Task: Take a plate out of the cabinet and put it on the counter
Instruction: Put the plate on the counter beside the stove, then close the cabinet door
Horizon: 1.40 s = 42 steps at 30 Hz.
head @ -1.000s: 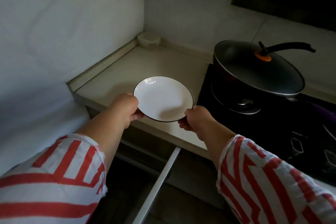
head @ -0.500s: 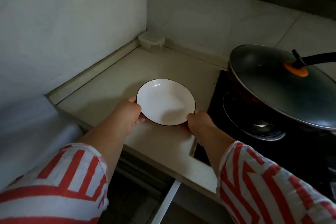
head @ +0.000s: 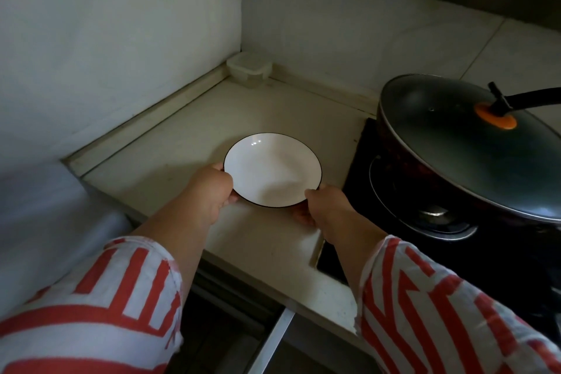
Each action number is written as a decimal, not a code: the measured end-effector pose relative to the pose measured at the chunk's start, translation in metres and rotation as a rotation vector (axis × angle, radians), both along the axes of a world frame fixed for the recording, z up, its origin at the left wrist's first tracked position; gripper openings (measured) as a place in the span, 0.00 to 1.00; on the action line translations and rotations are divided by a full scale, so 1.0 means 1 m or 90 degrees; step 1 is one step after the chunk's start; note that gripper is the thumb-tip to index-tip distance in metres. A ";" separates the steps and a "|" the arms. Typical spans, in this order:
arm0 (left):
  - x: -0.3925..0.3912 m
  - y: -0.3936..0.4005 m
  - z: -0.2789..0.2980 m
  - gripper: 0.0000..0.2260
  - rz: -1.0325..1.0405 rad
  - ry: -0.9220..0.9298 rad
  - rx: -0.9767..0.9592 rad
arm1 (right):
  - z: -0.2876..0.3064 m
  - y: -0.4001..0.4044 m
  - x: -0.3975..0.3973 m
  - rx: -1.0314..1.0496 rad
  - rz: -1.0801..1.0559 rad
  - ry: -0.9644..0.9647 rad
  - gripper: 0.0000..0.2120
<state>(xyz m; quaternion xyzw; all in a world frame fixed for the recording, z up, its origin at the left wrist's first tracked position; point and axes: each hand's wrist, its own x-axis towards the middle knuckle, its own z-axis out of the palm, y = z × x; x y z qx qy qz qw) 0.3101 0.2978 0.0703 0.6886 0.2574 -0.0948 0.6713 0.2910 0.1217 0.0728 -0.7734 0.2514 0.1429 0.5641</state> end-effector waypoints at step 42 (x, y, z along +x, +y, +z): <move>-0.313 -0.029 -0.045 0.15 -0.520 0.193 0.701 | -0.031 -0.068 -0.360 0.067 -0.132 0.059 0.06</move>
